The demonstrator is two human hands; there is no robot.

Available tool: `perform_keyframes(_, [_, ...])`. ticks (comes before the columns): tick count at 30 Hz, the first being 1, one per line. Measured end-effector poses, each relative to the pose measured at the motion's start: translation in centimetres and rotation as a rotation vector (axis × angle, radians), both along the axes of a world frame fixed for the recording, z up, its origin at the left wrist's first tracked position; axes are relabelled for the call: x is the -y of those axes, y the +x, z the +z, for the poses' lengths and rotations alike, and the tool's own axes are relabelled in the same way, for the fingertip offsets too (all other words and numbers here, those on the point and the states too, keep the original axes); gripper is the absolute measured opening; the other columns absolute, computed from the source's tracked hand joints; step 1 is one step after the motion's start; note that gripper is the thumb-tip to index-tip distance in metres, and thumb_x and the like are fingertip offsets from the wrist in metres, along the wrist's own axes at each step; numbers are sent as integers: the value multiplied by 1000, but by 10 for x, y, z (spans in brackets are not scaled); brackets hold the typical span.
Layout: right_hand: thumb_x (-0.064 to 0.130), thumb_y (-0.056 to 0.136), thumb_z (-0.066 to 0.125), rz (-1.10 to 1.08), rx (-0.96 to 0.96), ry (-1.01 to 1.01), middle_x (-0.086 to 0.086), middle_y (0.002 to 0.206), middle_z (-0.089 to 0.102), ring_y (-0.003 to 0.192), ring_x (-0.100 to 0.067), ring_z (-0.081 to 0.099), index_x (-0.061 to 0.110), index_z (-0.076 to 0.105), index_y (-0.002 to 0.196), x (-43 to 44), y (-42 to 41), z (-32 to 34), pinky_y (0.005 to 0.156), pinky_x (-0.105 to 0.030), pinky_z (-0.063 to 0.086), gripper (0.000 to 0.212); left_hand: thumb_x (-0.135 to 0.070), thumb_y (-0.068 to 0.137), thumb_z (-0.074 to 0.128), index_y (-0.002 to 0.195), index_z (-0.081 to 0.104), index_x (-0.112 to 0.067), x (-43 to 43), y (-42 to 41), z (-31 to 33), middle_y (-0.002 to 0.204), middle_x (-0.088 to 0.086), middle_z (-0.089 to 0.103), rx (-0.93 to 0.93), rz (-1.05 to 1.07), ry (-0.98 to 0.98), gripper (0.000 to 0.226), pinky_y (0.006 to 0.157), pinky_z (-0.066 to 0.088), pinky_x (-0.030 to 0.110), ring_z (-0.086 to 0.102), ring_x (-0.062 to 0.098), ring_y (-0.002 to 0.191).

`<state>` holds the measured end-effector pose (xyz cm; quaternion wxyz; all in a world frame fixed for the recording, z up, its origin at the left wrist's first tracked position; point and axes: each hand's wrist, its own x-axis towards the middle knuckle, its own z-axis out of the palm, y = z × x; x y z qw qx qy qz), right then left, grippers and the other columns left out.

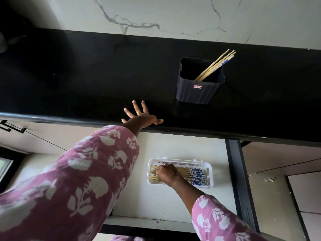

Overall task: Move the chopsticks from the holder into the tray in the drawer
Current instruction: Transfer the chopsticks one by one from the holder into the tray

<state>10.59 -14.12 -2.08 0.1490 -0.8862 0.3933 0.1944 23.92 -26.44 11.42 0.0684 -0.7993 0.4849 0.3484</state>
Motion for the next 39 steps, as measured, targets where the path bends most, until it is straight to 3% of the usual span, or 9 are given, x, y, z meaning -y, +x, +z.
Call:
perform_keyframes(4, [1, 95, 36, 66, -42, -2, -21, 123, 57, 117, -38, 54, 2, 59, 116, -2, 0, -1, 94, -41, 42, 31, -68, 78, 55, 147, -22, -30, 0, 0, 0, 152, 1, -34, 1, -2, 1, 109, 109, -1, 66, -26, 46, 138])
perform_keyframes(12, [2, 92, 42, 56, 2, 33, -20, 112, 63, 104, -36, 61, 2, 63, 102, -2, -5, 9, 82, -38, 49, 23, -71, 77, 53, 147, -21, -31, 0, 4, -4, 153, 1, -33, -3, -12, -9, 109, 108, -1, 66, -25, 46, 138])
perform_keyframes(16, [2, 92, 38, 40, 190, -159, -3, 73, 53, 76, -17, 51, 16, 46, 61, 11, -20, 18, 66, -14, 38, 35, -71, 78, 53, 147, -20, -30, -2, 4, -3, 153, 1, -33, -12, -15, -16, 109, 108, -1, 66, -25, 46, 138])
perform_keyframes(20, [3, 64, 64, -65, 332, -290, 1, 57, 60, 53, -18, 60, 16, 64, 62, 28, -37, 33, 44, -19, 47, 13, -71, 78, 52, 148, -18, -30, -2, 4, -2, 155, 2, -30, -9, -19, -14, 108, 108, -1, 66, -24, 47, 138])
perform_keyframes(24, [2, 59, 75, -77, 476, -476, 0, 60, 61, 54, -20, 59, 16, 66, 68, 48, -44, 58, 43, -22, 47, 18, -75, 77, 48, 149, -16, -30, -2, 4, -4, 156, 3, -26, 16, -28, -4, 106, 109, 0, 66, -22, 48, 138])
perform_keyframes(26, [4, 71, 64, -72, 581, -600, -1, 61, 61, 54, -22, 59, 15, 67, 69, 63, -47, 77, 42, -25, 47, 12, -76, 77, 47, 149, -16, -30, -2, 4, -4, 156, 3, -25, 17, -22, -5, 106, 108, 0, 66, -22, 48, 139])
perform_keyframes(30, [13, 94, 45, -114, 787, -865, -2, 65, 64, 59, -22, 62, 14, 69, 72, 94, -51, 114, 56, -29, 50, 32, -77, 75, 47, 149, -14, -31, -3, 3, -7, 157, 2, -24, 24, -9, -1, 106, 108, 0, 66, -21, 47, 139])
perform_keyframes(35, [0, 78, 68, -177, 866, -1087, -4, 69, 69, 63, -22, 66, 11, 69, 73, 136, -70, 164, 67, -25, 45, 12, -76, 77, 47, 149, -13, -30, -3, 3, -4, 157, 2, -23, 20, -17, -4, 104, 109, 0, 66, -21, 47, 139])
perform_keyframes(39, [6, 80, 62, -458, 838, -1131, -8, 72, 70, 64, -26, 66, 10, 71, 77, 175, -89, 189, 65, -25, 42, 11, -76, 76, 48, 149, -14, -31, -2, 3, -4, 157, 1, -24, 7, -12, -2, 105, 108, 0, 66, -22, 47, 139])
